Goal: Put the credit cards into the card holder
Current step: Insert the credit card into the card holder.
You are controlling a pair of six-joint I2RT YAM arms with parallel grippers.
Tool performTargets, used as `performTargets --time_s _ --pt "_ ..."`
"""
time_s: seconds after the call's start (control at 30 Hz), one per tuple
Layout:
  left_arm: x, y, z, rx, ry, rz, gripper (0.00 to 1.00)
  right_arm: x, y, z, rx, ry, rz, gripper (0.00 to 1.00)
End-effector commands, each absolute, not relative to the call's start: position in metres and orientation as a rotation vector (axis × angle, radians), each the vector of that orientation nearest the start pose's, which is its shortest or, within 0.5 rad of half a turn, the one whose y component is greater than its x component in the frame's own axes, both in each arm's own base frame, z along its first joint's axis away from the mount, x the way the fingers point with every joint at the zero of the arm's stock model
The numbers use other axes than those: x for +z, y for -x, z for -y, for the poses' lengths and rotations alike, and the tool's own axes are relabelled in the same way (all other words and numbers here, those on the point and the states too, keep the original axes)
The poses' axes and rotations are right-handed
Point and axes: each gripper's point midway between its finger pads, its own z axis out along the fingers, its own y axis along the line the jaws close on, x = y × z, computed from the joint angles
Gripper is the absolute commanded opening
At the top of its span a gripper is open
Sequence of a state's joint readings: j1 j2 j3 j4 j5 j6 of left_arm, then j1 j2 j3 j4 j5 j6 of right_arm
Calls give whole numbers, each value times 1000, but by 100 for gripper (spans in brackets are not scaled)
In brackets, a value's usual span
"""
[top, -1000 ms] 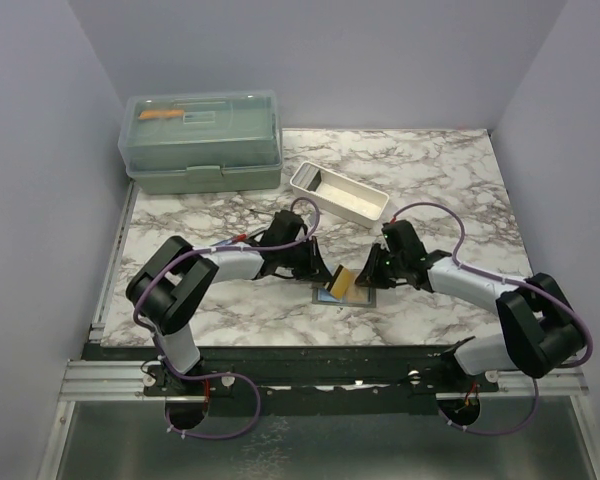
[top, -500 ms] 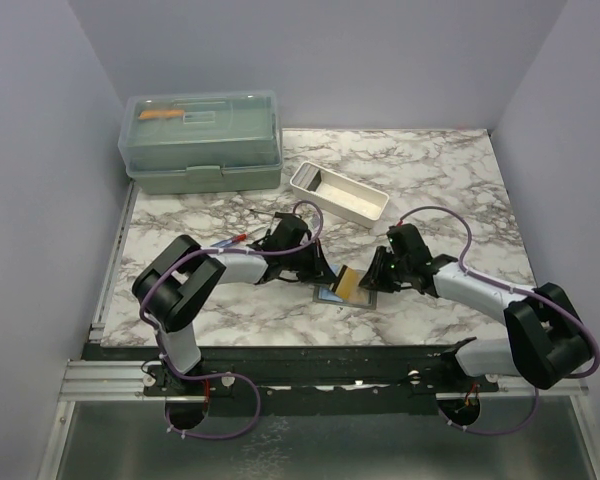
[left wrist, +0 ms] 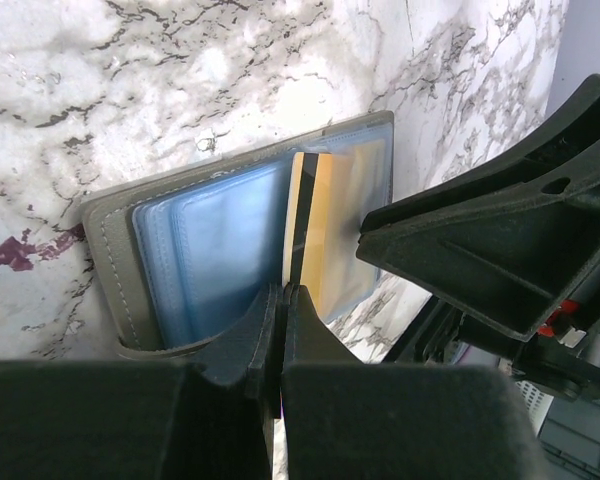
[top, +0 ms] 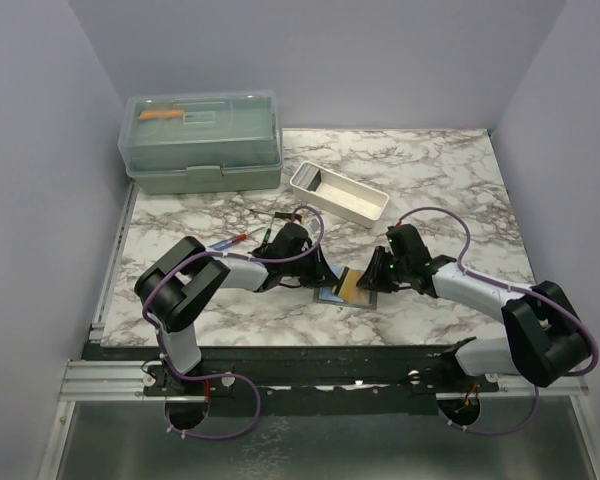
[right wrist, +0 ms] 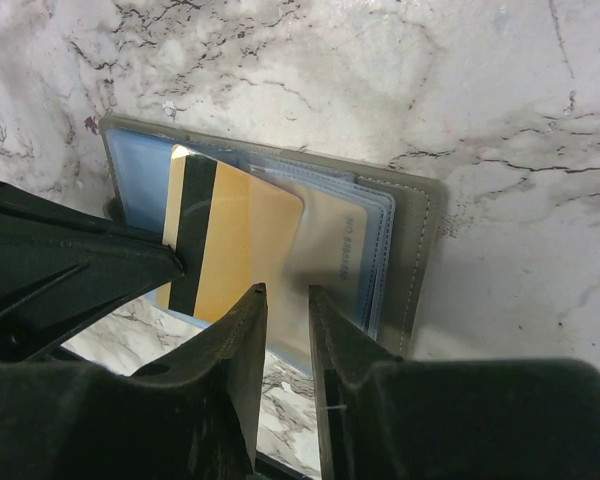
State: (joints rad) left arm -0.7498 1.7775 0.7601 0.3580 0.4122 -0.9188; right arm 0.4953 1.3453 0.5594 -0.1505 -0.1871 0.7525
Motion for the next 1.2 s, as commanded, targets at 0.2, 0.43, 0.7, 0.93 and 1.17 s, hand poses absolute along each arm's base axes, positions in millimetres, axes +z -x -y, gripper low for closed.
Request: performTargets --time_s 0.2,0.43,0.7,0.93,1.17 --pt "28 -244 349 -1172 34 -2502 0 5 -190 -155 474 -412 -2788 34" --pt "25 -245 351 -1184 58 -2524 0 -2 -185 -156 492 -445 -2809 31" --pt "21 -234 360 -1207 81 -2526 0 -7 -188 -168 568 -430 -2819 24" --pt "15 -230 361 -1169 90 -2521 0 9 -183 -143 387 -595 -2793 31" --pt "10 -227 364 -1182 70 -2543 0 6 -177 -139 394 -613 -2782 37"
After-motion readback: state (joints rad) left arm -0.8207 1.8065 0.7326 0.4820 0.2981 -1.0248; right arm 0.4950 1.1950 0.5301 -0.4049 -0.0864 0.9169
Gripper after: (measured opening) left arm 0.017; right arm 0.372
